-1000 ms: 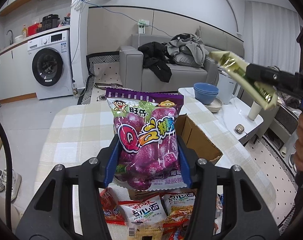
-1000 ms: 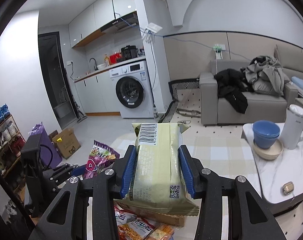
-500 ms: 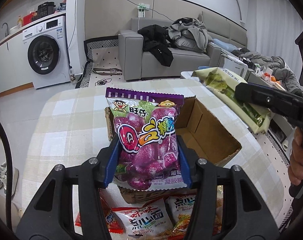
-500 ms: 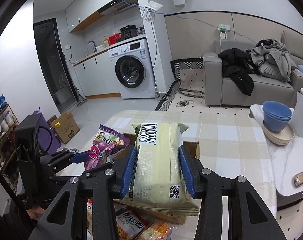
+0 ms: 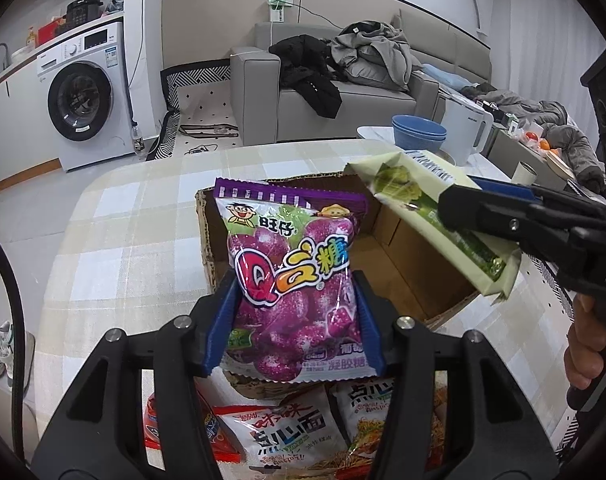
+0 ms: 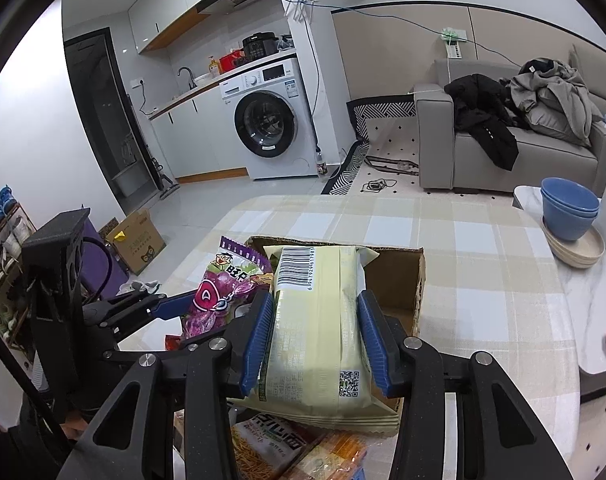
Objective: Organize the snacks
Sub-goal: 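Lower both held packets into the cardboard box and open both tools, then withdraw both tools from the box back toward the snack pile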
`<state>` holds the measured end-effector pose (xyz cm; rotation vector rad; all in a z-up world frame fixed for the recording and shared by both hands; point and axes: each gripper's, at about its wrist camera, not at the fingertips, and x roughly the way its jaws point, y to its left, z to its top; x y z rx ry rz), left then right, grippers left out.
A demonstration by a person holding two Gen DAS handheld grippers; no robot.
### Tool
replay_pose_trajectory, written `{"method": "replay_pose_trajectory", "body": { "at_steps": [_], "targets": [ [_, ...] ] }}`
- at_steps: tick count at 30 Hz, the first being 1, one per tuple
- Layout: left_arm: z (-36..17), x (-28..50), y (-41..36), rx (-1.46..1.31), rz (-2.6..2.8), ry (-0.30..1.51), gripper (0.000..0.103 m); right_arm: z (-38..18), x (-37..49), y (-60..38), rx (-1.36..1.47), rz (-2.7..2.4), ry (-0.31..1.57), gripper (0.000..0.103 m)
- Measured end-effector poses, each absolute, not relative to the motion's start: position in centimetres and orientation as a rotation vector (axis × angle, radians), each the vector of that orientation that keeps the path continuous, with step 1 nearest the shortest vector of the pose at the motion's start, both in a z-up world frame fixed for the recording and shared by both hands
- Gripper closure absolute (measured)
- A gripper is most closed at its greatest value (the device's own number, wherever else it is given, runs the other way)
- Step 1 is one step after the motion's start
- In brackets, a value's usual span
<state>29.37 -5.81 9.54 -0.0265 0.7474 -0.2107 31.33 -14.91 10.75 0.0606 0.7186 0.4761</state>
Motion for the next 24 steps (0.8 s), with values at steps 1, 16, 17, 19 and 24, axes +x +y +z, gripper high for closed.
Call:
{"method": "replay_pose_trajectory", "body": {
  "at_steps": [1,16,17,19,24],
  "targets": [
    [9.5,29.5,-5.9,-0.029,-0.211,0.748,0.052,10.7,31.3,-14.9,0.063,0.473,0.719,0.059],
    [11.0,27.5,-4.6,-0.081,-0.213,0.693,0.001,11.6,29.7,-15.7,0.074,0.433,0.672,0.026],
    [11.0,27.1,-4.5,-0.081,-0.209,0.690,0.001,11.7,29.3,-15.9,0.080,0.435,0.673,0.020],
    [11.1,26.3,-4.3,-0.083,-0.208,0.692,0.001,12.0,28.2,-16.3,0.089,0.432,0.657,0.007],
    [11.7,23.3,-3.8,-0.060,-0.182,0.682,0.001,12.3,25.7,-16.9,0.080,0.423,0.652,0.000]
  ]
}}
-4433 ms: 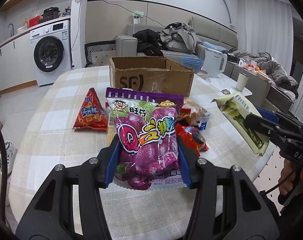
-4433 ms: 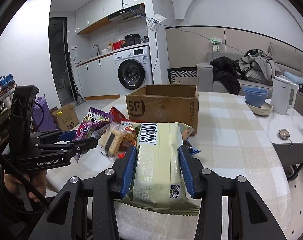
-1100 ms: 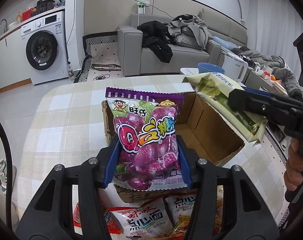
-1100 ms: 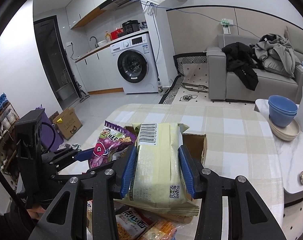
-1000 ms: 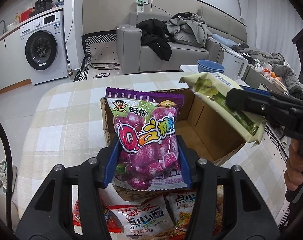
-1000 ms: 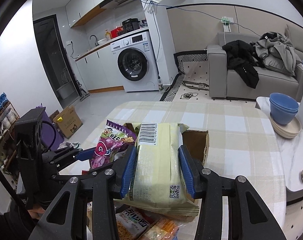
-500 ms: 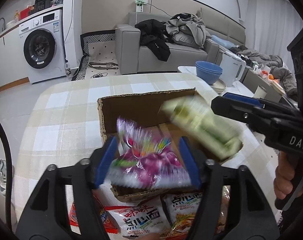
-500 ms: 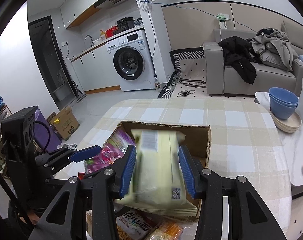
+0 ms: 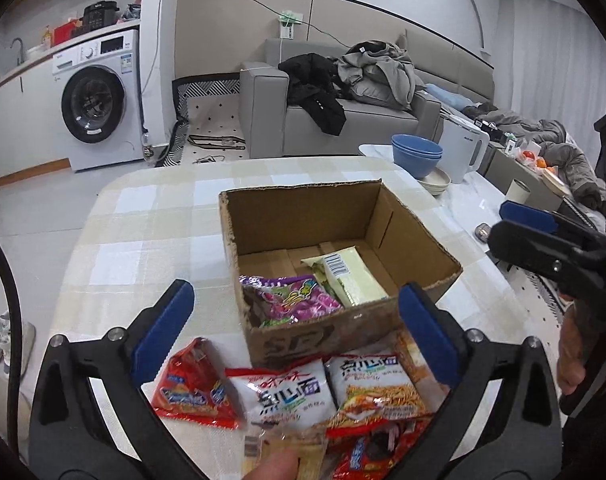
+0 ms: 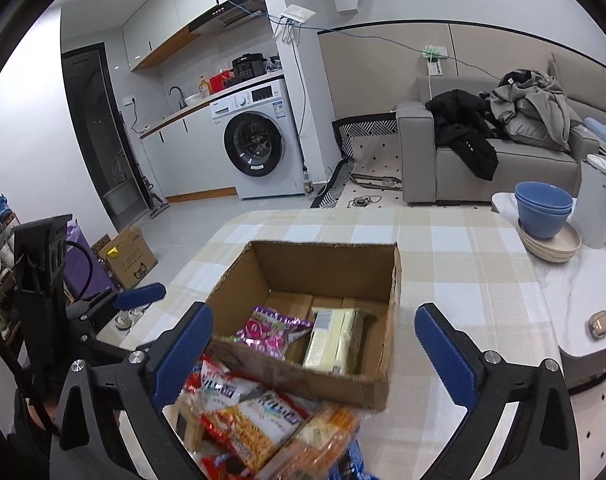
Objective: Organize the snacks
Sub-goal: 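Withdraw both tools from the box back toward the snack pile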
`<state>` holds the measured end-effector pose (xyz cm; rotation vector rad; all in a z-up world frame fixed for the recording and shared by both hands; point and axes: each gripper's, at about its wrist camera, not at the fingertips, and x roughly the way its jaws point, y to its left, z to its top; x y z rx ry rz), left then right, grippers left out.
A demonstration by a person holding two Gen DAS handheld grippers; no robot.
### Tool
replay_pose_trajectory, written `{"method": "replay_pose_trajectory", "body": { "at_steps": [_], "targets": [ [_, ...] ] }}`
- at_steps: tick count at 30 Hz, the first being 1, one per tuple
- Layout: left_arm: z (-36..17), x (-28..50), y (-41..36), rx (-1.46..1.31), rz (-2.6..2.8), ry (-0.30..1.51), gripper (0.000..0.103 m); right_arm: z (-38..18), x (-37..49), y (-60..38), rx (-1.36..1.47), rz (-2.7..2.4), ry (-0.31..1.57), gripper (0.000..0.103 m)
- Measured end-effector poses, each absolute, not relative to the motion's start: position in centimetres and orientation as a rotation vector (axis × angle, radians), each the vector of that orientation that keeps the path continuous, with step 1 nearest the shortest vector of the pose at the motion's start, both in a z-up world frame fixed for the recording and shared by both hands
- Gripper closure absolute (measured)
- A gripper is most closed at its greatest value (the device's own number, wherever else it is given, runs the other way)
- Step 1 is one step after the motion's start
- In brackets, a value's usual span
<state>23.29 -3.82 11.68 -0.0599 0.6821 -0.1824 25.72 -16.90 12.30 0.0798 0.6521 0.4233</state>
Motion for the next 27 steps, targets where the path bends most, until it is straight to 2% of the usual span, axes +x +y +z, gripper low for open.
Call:
{"method": "replay_pose_trajectory", "body": {
  "at_steps": [13,27],
  "targets": [
    [11.3,15.5,-2.5,-0.047,-0.152,0.656,0.001,10.9,19.8,-17.4,0.043,0.393,0.670,0.000],
    [8.4,12.0,-0.6,-0.032,-0.115,0.702,0.001,7.7,17.3,-16.5,0.005,0.336,0.727,0.000]
  ]
}}
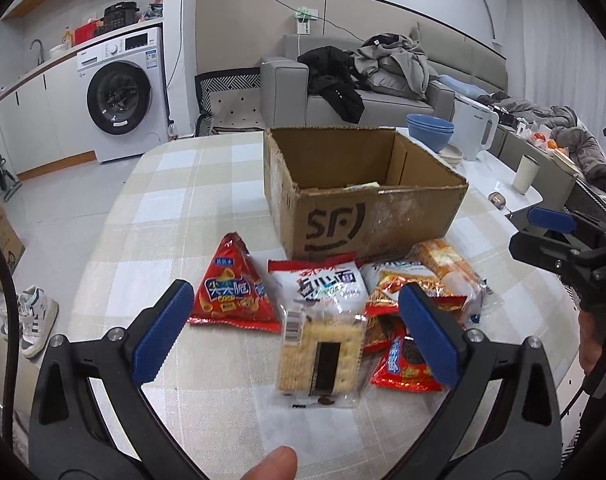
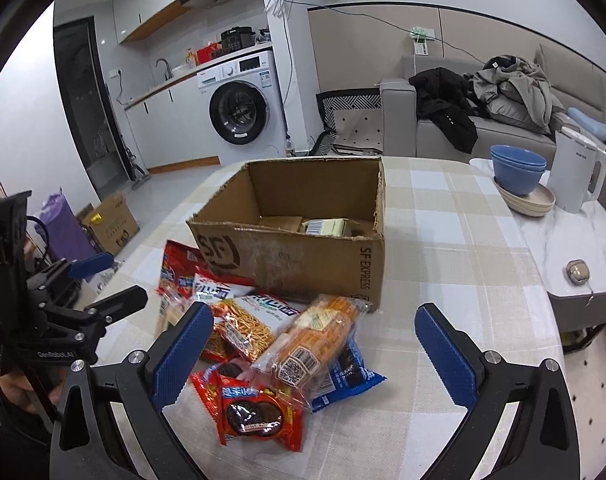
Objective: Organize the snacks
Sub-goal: 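Withdraw both tools from the box back toward the snack pile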
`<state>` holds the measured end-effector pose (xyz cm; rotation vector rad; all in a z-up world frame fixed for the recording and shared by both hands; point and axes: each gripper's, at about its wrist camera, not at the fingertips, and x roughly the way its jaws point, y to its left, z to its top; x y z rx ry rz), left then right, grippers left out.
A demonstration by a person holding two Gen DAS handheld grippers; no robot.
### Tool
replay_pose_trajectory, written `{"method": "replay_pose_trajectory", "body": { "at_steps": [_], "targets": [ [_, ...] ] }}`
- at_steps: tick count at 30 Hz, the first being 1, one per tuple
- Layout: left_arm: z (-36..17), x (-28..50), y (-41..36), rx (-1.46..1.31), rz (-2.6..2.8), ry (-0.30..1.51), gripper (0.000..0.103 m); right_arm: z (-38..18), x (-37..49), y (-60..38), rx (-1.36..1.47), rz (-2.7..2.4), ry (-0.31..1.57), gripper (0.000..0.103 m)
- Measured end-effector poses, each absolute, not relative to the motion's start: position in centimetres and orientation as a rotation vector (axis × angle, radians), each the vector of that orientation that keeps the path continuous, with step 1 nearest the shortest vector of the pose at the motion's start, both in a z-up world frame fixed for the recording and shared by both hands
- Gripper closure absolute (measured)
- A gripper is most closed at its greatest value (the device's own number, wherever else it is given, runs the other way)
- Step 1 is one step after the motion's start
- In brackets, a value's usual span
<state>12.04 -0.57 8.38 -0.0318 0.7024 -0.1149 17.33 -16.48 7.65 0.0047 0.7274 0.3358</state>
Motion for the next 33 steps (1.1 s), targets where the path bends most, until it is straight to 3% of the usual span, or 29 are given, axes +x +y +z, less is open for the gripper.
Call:
{"method": "replay_pose_trajectory", "body": {
  "at_steps": [33],
  "targets": [
    [1.6,14.4,-2.9,0.108,-0.115,0.874,0.002,1.3,18.9,-13.8,-0.163,0.274,0.907,0.000]
  ]
}}
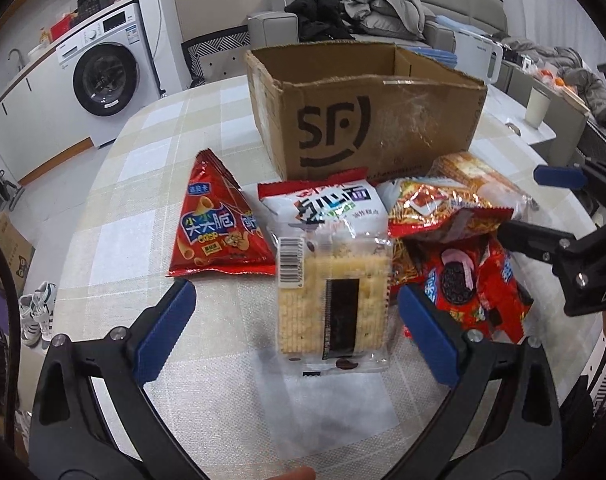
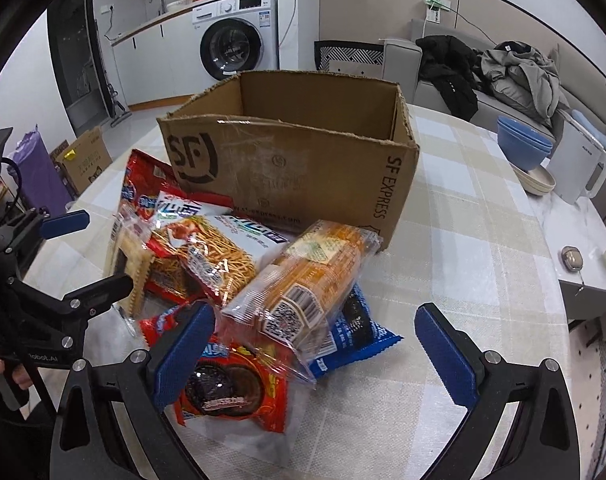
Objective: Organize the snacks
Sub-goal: 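Withdraw both tools from the box back toward the snack pile, then grasp the cracker pack with the left tool while the right tool grasps the orange bread bag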
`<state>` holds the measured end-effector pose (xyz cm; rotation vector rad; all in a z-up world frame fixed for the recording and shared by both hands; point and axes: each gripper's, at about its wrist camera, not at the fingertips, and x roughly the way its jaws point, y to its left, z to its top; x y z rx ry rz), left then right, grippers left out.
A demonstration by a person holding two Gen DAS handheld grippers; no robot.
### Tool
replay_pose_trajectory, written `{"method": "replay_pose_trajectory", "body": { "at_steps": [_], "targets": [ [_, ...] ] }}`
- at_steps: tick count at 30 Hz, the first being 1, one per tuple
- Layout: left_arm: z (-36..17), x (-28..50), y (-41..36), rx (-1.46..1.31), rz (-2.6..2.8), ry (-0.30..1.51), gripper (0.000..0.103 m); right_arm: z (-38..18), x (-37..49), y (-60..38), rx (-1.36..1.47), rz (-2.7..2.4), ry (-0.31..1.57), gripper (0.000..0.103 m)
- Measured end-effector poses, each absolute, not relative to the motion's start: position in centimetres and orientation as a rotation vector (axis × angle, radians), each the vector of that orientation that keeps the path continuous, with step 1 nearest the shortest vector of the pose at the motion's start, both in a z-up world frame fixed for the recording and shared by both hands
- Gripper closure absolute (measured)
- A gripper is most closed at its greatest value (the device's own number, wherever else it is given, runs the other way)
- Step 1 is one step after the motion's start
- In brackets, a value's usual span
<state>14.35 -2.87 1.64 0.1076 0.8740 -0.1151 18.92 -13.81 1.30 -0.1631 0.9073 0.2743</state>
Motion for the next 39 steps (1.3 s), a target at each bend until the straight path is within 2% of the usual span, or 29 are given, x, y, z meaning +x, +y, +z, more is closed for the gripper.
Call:
{"method": "replay_pose_trajectory", "body": {
  "at_steps": [9,12,14,16,20,24,25,27,30,34,39],
  "targets": [
    [0.5,15.2,-2.9,0.104,-0.121,0.897,0.003,1.1,19.2,-16.0,-0.172,0.238,0.955,0.001],
    [0.2,15.5,-2.9,0.122,-0.121,0.899,0.006,0.9,19.3,-16.2,-0.156,0.233,0.953,0.002],
    [0.2,15.4,-2.9,0.124,-0.124,0.899,0.006,0.9,19.3,-15.9,-0.155,0.240,0.947,0.007],
    [0.0,15.5,-2.8,0.123,-0.126,0.901,0.007,0.6,19.4,-15.5,-0.147,0.251,0.946,0.021],
    [-0.4,15.7,-2.8,0.113,-0.133,0.922,0.011,0.2,19.5,-15.0,-0.126,0.271,0.943,0.030],
    [-0.6,15.6,-2.8,0.107,-0.158,0.923,0.021,0.1,19.6,-15.0,-0.117,0.280,0.936,0.036],
    [-0.6,15.5,-2.9,0.109,-0.165,0.923,0.025,0.1,19.6,-15.1,-0.116,0.282,0.936,0.044],
    [-0.6,15.4,-3.1,0.116,-0.181,0.922,0.032,0.2,19.6,-15.1,-0.116,0.283,0.933,0.054],
    [-0.7,15.3,-3.4,0.129,-0.202,0.924,0.044,0.6,19.3,-15.2,-0.125,0.277,0.913,0.060],
    [-0.6,15.0,-3.5,0.140,-0.198,0.918,0.045,1.1,18.9,-15.3,-0.141,0.271,0.896,0.066],
    [-0.3,14.7,-3.2,0.130,-0.189,0.909,0.045,1.3,18.7,-15.4,-0.148,0.277,0.887,0.067]
  ]
}}
